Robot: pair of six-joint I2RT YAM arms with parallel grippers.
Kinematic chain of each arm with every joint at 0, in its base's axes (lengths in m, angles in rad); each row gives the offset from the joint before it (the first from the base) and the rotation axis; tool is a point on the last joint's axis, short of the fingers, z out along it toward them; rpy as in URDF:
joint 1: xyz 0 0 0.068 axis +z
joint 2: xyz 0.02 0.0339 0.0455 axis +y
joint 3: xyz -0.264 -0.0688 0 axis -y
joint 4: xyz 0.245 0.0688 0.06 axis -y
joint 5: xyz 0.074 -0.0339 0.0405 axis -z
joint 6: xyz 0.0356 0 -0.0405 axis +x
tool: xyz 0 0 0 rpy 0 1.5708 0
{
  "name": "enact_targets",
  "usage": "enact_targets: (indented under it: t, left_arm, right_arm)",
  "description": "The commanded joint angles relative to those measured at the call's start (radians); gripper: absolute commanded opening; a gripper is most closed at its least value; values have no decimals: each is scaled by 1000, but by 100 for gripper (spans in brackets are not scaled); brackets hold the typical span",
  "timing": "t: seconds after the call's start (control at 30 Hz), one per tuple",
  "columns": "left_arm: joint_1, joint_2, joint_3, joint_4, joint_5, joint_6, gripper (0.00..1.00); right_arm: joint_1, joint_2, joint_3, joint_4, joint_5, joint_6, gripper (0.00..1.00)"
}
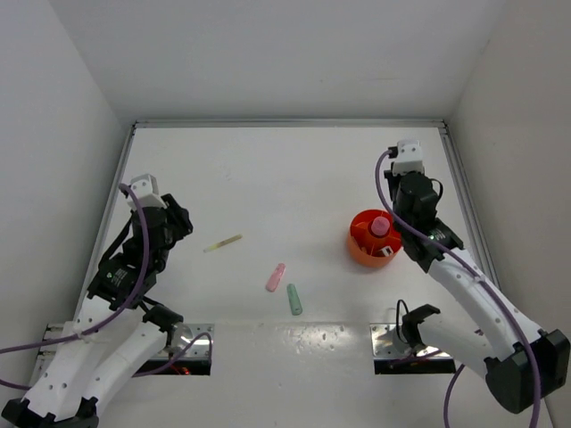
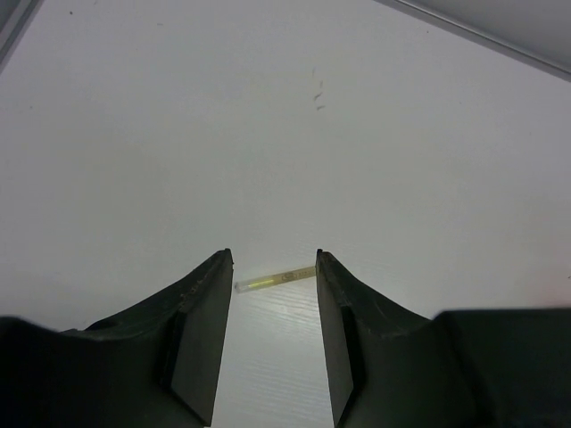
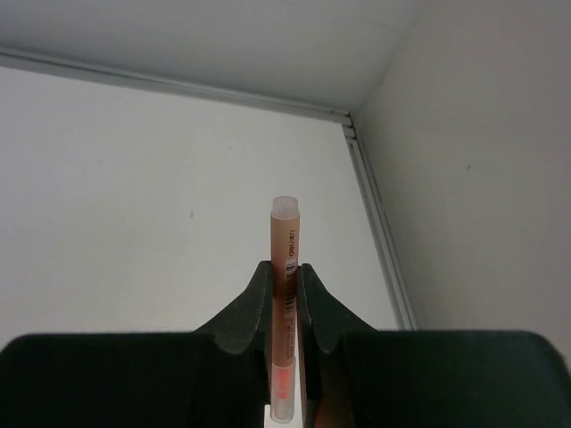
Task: Sort the stationery into containers
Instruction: Place the pen in the storage box.
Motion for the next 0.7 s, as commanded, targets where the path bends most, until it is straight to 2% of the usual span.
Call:
enact_targets:
  t: [0.0,0.17,0.37,0.67]
  left_arm:
    - [9,-2,6,44,36,17,48]
    - [9,-2,6,44,36,26,48]
    - [9,-2,6,53,45,26,49]
    - [9,-2,6,53,45,26,49]
  right_arm:
    - [-39,-16,-60,-9,-49,129,0]
    - [-74,-28,-191,89,-138,152,0]
    - [-109,4,-251,199,-221,174,0]
    - [-147,22,-270,181,-291,220,0]
